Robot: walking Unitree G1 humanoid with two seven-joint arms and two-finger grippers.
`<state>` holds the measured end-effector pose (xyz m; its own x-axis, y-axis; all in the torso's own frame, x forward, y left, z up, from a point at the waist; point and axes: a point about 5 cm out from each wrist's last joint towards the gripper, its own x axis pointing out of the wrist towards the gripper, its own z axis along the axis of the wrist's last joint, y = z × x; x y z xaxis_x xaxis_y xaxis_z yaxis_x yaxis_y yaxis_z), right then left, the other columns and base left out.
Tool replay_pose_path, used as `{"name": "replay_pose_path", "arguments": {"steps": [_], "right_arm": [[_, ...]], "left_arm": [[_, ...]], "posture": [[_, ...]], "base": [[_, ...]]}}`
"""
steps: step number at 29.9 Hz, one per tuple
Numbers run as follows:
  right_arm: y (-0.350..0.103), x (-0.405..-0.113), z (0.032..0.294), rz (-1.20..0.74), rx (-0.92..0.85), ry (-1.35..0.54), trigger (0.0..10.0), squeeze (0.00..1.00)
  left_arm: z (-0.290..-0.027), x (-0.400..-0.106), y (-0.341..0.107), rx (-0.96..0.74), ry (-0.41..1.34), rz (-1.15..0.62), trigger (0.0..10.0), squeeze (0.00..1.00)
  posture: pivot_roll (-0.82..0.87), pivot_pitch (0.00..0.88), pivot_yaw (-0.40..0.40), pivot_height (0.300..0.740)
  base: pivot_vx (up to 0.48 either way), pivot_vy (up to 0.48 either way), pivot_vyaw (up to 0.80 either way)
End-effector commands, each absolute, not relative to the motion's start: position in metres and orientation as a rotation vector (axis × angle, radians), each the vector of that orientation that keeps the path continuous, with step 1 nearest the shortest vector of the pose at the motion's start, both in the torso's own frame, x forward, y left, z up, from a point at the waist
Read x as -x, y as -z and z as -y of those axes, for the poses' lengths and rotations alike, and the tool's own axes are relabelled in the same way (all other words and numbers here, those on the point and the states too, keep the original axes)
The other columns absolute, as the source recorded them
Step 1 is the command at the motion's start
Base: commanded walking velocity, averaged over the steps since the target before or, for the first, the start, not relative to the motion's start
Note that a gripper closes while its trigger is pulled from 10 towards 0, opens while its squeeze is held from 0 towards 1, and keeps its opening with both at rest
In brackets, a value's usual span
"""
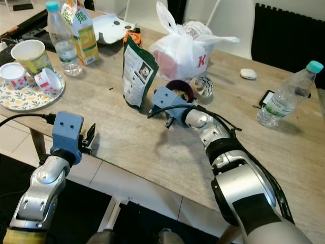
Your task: Restocking fridge
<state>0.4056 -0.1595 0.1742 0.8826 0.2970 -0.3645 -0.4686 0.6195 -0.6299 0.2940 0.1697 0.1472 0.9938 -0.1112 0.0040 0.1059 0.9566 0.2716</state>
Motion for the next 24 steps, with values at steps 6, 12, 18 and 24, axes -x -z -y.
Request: {"name": "replay_pose_path", "arguments": {"steps": [6, 12, 18, 24], "right_arm": [[-0.187, -0.404, 0.182, -0.189, 0.758, -0.442, 0.0, 0.00], [-0.187, -0.382, 0.222, -0.196, 0.821, -0.439, 10.0, 0.00], [-0.193, -0.364, 0.281, -0.223, 0.780, -0.189, 10.0, 0.00], [-0.204, -0.328, 0.372, -0.285, 0.743, 0.251, 10.0, 0.00]], "left_arm": [[-0.157, -0.295, -0.139, -0.262, 0.138, 0.002, 10.0, 0.00], [-0.141, -0.289, -0.128, -0.245, 0.197, -0.022, 10.0, 0.00], [-0.131, -0.285, -0.122, -0.230, 0.231, -0.033, 10.0, 0.00], [-0.145, -0.275, -0.124, -0.301, 0.153, 0.047, 10.0, 0.00]], "posture": [[0.05, 0.125, -0.099, 0.740], [0.02, 0.124, -0.107, 0.740], [0.00, 0.122, -0.101, 0.740], [-0.01, 0.121, -0.095, 0.740]], "base": [[0.000, 0.000, 0.00], [0.000, 0.000, 0.00], [0.000, 0.000, 0.00], [0.000, 0.000, 0.00]]}}
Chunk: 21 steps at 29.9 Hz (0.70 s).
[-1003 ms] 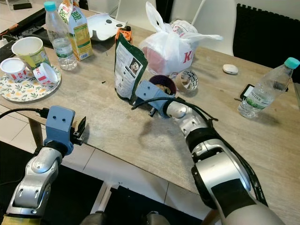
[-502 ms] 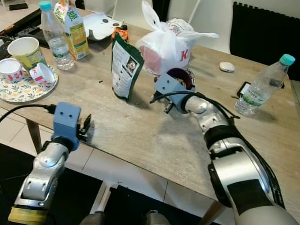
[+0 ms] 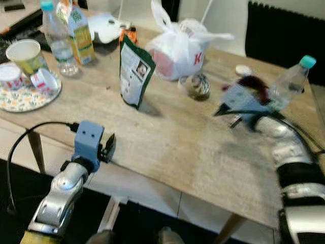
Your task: Restocking fridge
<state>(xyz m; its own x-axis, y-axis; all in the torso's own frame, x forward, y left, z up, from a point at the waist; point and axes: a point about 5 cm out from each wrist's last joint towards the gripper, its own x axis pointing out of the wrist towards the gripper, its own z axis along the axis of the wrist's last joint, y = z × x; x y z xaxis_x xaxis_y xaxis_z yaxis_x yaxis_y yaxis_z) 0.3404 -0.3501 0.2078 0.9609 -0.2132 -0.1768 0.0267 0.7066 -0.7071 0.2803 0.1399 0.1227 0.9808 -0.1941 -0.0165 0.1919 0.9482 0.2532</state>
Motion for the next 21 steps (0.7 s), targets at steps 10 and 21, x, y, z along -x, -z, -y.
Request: {"name": "replay_pose_path", "arguments": {"steps": [10, 21], "right_arm": [[-0.153, -0.240, 0.450, -0.574, 0.772, 0.618, 10.0, 0.00], [-0.081, -0.147, 0.470, -0.871, 0.788, 0.795, 10.0, 0.00]], "left_arm": [[-0.246, -0.222, -0.102, -0.506, -0.423, -0.049, 10.0, 0.00], [-0.323, -0.165, -0.066, -0.644, -0.738, -0.299, 10.0, 0.00]], "posture": [[0.01, 0.138, -0.093, 0.740], [0.01, 0.163, -0.083, 0.740]], "base": [[0.000, 0.000, 0.00], [0.000, 0.000, 0.00]]}}
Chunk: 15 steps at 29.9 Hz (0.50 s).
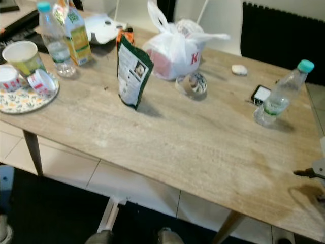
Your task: Restocking fridge
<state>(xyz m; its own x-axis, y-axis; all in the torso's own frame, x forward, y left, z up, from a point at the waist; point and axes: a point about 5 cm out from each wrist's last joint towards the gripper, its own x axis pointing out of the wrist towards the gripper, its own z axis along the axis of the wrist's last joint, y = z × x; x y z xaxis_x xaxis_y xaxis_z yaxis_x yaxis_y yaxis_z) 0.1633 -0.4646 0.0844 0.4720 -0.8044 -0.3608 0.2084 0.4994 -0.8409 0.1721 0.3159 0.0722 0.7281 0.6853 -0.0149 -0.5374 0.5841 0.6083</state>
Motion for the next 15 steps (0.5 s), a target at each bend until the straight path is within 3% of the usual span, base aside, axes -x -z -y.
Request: {"name": "replay_pose_path", "arguments": {"steps": [1, 8, 11, 15], "right_arm": [[-0.076, -0.136, 0.472, -0.896, 0.785, 0.823, 10.0, 0.00], [-0.049, -0.083, 0.471, -1.029, 0.713, 0.909, 10.0, 0.00], [-0.039, -0.074, 0.466, -1.063, 0.668, 0.910, 10.0, 0.00], [-0.003, -0.063, 0.439, -1.142, 0.550, 0.803, 10.0, 0.00]], "left_arm": [[-0.325, -0.162, -0.061, -0.644, -0.742, -0.322, 10.0, 0.00], [-0.325, -0.154, -0.032, -0.656, -0.678, -0.437, 10.0, 0.00], [-0.322, -0.153, -0.022, -0.648, -0.646, -0.468, 10.0, 0.00], [-0.314, -0.154, -0.007, -0.620, -0.572, -0.514, 10.0, 0.00]], "posture": [[0.01, 0.164, -0.080, 0.740], [-0.01, 0.165, -0.060, 0.740], [-0.01, 0.166, -0.058, 0.740], [-0.01, 0.165, -0.053, 0.740]], "base": [[0.000, 0.000, 0.00], [0.000, 0.000, 0.00], [0.000, 0.000, 0.00], [0.000, 0.000, 0.00]]}}
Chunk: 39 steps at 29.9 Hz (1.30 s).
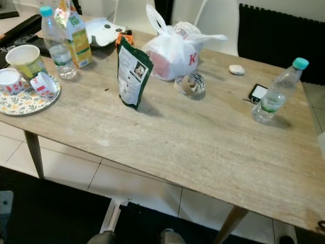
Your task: Restocking fridge
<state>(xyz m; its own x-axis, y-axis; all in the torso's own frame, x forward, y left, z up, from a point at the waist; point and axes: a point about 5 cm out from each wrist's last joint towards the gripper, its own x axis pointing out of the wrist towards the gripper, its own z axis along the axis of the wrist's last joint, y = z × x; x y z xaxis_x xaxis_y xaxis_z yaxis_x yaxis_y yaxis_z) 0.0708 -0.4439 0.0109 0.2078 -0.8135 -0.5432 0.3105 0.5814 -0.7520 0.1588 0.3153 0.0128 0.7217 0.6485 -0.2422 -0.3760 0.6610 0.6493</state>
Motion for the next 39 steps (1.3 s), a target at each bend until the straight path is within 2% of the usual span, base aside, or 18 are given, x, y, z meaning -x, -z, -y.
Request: {"name": "replay_pose_path", "arguments": {"steps": [1, 2, 3, 4, 5, 6, 7, 8, 9, 10, 13, 15, 17, 18, 21, 25, 31, 39], "right_arm": [[0.006, -0.061, 0.430, -1.161, 0.522, 0.767, 10.0, 0.00], [0.017, -0.060, 0.419, -1.180, 0.488, 0.729, 10.0, 0.00], [0.017, -0.060, 0.419, -1.180, 0.488, 0.729, 10.0, 0.00], [0.031, -0.061, 0.402, -1.183, 0.436, 0.677, 10.0, 0.00], [0.031, -0.061, 0.402, -1.183, 0.436, 0.677, 10.0, 0.00], [0.062, -0.068, 0.356, -1.182, 0.311, 0.538, 10.0, 0.00], [0.072, -0.071, 0.338, -1.181, 0.268, 0.484, 10.0, 0.00], [0.072, -0.071, 0.338, -1.181, 0.268, 0.484, 10.0, 0.00], [0.079, -0.074, 0.323, -1.186, 0.248, 0.430, 10.0, 0.00], [0.079, -0.074, 0.323, -1.186, 0.248, 0.430, 10.0, 0.00], [0.096, -0.078, 0.280, -1.223, 0.272, 0.255, 10.0, 0.00], [0.096, -0.078, 0.280, -1.223, 0.272, 0.255, 10.0, 0.00], [0.101, -0.084, 0.260, -1.209, 0.333, 0.136, 10.0, 0.00], [0.101, -0.084, 0.260, -1.209, 0.333, 0.136, 10.0, 0.00], [0.101, -0.102, 0.244, -1.123, 0.476, 0.004, 10.0, 0.00], [0.099, -0.110, 0.240, -1.080, 0.527, -0.045, 10.0, 0.00], [0.095, -0.117, 0.246, -1.069, 0.522, -0.027, 10.0, 0.00], [0.094, -0.116, 0.252, -1.078, 0.547, -0.020, 10.0, 0.00]], "left_arm": [[-0.312, -0.154, -0.003, -0.613, -0.557, -0.522, 10.0, 0.00], [-0.310, -0.155, 0.002, -0.592, -0.535, -0.542, 10.0, 0.00], [-0.310, -0.155, 0.002, -0.592, -0.535, -0.542, 10.0, 0.00], [-0.307, -0.157, 0.008, -0.575, -0.511, -0.564, 10.0, 0.00], [-0.307, -0.157, 0.008, -0.575, -0.511, -0.564, 10.0, 0.00], [-0.298, -0.160, 0.024, -0.526, -0.440, -0.626, 10.0, 0.00], [-0.295, -0.161, 0.030, -0.498, -0.412, -0.654, 10.0, 0.00], [-0.295, -0.161, 0.030, -0.498, -0.412, -0.654, 10.0, 0.00], [-0.290, -0.162, 0.035, -0.484, -0.376, -0.672, 10.0, 0.00], [-0.290, -0.162, 0.035, -0.484, -0.376, -0.672, 10.0, 0.00], [-0.276, -0.163, 0.048, -0.444, -0.264, -0.732, 10.0, 0.00], [-0.276, -0.163, 0.048, -0.444, -0.264, -0.732, 10.0, 0.00], [-0.268, -0.160, 0.056, -0.409, -0.212, -0.768, 10.0, 0.00], [-0.268, -0.160, 0.056, -0.409, -0.212, -0.768, 10.0, 0.00], [-0.263, -0.154, 0.065, -0.352, -0.195, -0.818, 10.0, 0.00], [-0.259, -0.150, 0.073, -0.277, -0.208, -0.865, 10.0, 0.00], [-0.248, -0.142, 0.084, -0.197, -0.210, -0.949, 10.0, 0.00], [-0.242, -0.141, 0.087, -0.169, -0.194, -0.961, 10.0, 0.00]], "posture": [[-0.01, 0.165, -0.053, 0.740], [-0.01, 0.164, -0.051, 0.740], [-0.01, 0.164, -0.051, 0.740], [0.00, 0.160, -0.046, 0.740], [0.00, 0.160, -0.046, 0.740], [0.00, 0.150, -0.033, 0.740], [0.00, 0.149, -0.032, 0.740], [0.00, 0.149, -0.032, 0.740], [0.00, 0.142, -0.027, 0.740], [0.00, 0.142, -0.027, 0.740], [0.01, 0.127, -0.019, 0.740], [0.01, 0.127, -0.019, 0.740], [0.01, 0.110, -0.021, 0.740], [0.01, 0.110, -0.021, 0.740], [-0.02, 0.102, -0.033, 0.740], [-0.03, 0.099, -0.049, 0.740], [-0.06, 0.092, -0.075, 0.740], [-0.05, 0.095, -0.082, 0.740]], "base": [[0.000, 0.000, 0.00], [0.000, 0.000, 0.00], [0.000, 0.000, 0.00], [0.000, 0.000, 0.00], [0.000, 0.000, 0.00], [0.000, 0.000, 0.00], [0.000, 0.000, 0.00], [0.000, 0.000, 0.00], [0.000, 0.000, 0.00], [0.000, 0.000, 0.00], [0.000, 0.000, 0.00], [0.000, 0.000, 0.00], [0.000, 0.000, 0.00], [0.000, 0.000, 0.00], [0.000, 0.000, 0.00], [0.000, 0.000, 0.00], [0.000, 0.000, 0.00], [0.000, 0.000, 0.00]]}}
